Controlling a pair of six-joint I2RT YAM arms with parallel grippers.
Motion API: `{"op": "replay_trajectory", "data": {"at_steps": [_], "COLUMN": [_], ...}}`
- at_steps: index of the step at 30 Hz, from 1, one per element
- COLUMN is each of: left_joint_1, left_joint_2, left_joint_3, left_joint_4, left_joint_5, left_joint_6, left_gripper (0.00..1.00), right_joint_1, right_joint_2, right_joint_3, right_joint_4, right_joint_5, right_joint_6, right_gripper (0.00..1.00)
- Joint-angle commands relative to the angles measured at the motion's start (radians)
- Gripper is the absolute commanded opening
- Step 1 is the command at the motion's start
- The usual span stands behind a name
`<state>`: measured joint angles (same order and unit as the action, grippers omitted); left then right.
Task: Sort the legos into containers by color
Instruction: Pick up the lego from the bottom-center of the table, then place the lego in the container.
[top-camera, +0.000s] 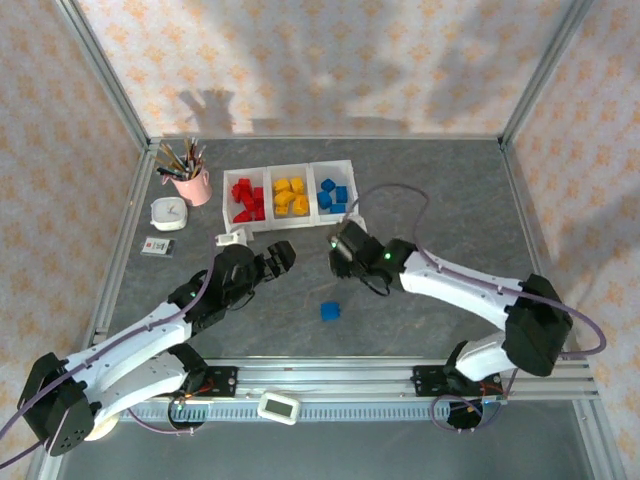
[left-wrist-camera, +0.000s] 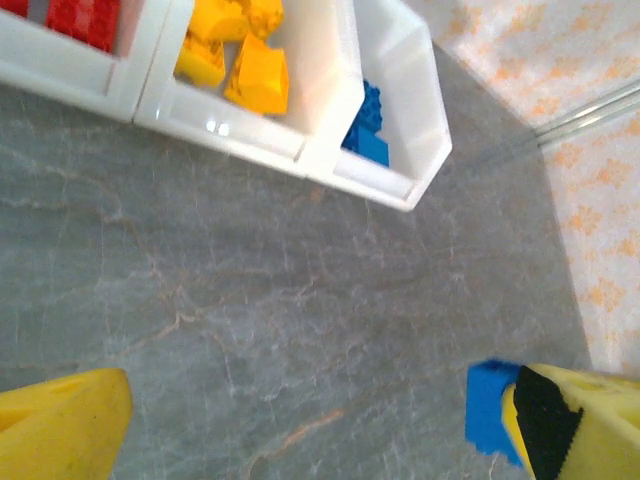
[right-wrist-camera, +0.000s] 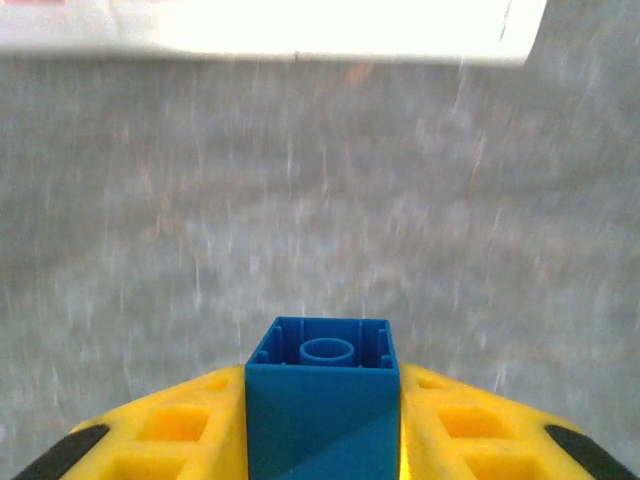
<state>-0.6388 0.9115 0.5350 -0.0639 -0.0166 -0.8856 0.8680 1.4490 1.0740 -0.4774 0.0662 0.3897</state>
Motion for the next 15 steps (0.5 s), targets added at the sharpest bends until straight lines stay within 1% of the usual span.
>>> {"op": "replay_trajectory", "data": {"at_steps": [1, 6, 9, 12, 15], "left_joint_1": [0.038, 0.092, 0.113, 0.128, 0.141], "left_joint_2": [0.012, 0.049, 0.083, 0.117, 0.150], "left_joint_3": [0.055, 0.101, 0.130, 0.150, 0.162], "left_joint_4": [-0.017, -0.012, -0.016, -0.007, 0.002], "left_joint_5": [-0.011, 0.016, 0.022, 0.035, 0.051], "left_joint_6": [0.057, 0.102, 0.123, 0.135, 0.142], "left_gripper": [0.99, 0.99, 0.99, 0.99, 0.99], "right_joint_1": [-0.072, -0.173, -0.214, -0.254, -0.274], "right_joint_2": [0.081, 0.260, 0.376, 0.483, 0.590], "right_joint_3": [0.096, 0.276, 0.385, 0.479, 0.609], "right_joint_4": [0.046, 0.098, 0.114, 0.132, 0.109], "right_joint_5": [0.065, 0.078, 0.070, 0.033, 0.050], "right_joint_6": [-0.086, -0.142, -0.168, -0.196, -0.224], "right_gripper": [0.36, 0.35, 0.35, 0.34, 0.34]}}
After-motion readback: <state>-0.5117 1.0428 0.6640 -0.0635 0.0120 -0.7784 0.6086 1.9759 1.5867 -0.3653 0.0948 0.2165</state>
